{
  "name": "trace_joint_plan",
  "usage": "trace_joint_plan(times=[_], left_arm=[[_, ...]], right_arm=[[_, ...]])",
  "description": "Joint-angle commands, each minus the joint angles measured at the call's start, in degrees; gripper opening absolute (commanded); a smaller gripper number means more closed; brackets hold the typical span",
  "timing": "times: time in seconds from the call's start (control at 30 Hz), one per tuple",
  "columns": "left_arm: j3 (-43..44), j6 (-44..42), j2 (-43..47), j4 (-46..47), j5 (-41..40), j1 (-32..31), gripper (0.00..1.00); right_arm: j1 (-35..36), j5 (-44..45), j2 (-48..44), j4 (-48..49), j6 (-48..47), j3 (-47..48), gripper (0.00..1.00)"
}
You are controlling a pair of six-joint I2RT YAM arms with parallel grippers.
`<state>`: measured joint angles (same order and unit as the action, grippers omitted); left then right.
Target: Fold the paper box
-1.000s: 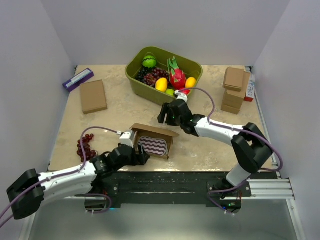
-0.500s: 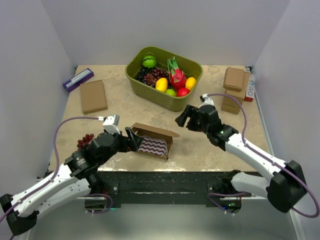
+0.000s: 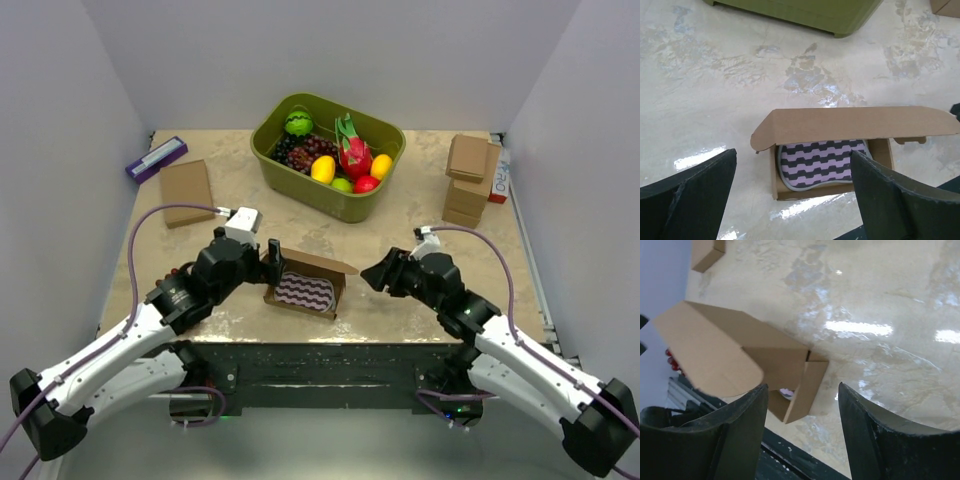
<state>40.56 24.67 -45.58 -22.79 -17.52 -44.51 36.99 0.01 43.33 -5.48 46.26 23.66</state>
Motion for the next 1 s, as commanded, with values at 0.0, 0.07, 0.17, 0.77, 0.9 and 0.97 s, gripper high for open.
trace_joint_plan(times=[0.0,0.07,0.17,0.77,0.9,0.97], left_arm=[[-0.8,-3.7,0.7,-0.6,-2.0,1.6,1.0],[-2.5,-2.8,0.6,0.1,-2.1,2.3,1.0],[-3.9,-2.0,0.0,1.9,-1.1,3.0,1.0],[-11.1,-1.2,-4.9,15.6,-1.9,3.6,0.74],[-11.7,-2.1,-5.7,17.4,-3.9,3.6,0.7],[-11.9,-2.7,-5.8,18.7,-3.9,3.5,0.69]], right_arm=[[4.6,1.1,-2.1,1.4,-3.7,1.3,0.59],[7.0,3.9,-0.5,0.8,-3.8,2.3,0.59],[10.6,6.5,2.0,1.2,-3.4,3.1,0.58],[20.7,18.4,9.6,10.0,0.1,3.9,0.54],[21.6,20.8,10.7,10.0,0.4,4.7,0.51],[22.0,21.7,11.1,10.4,0.4,5.0,0.5]])
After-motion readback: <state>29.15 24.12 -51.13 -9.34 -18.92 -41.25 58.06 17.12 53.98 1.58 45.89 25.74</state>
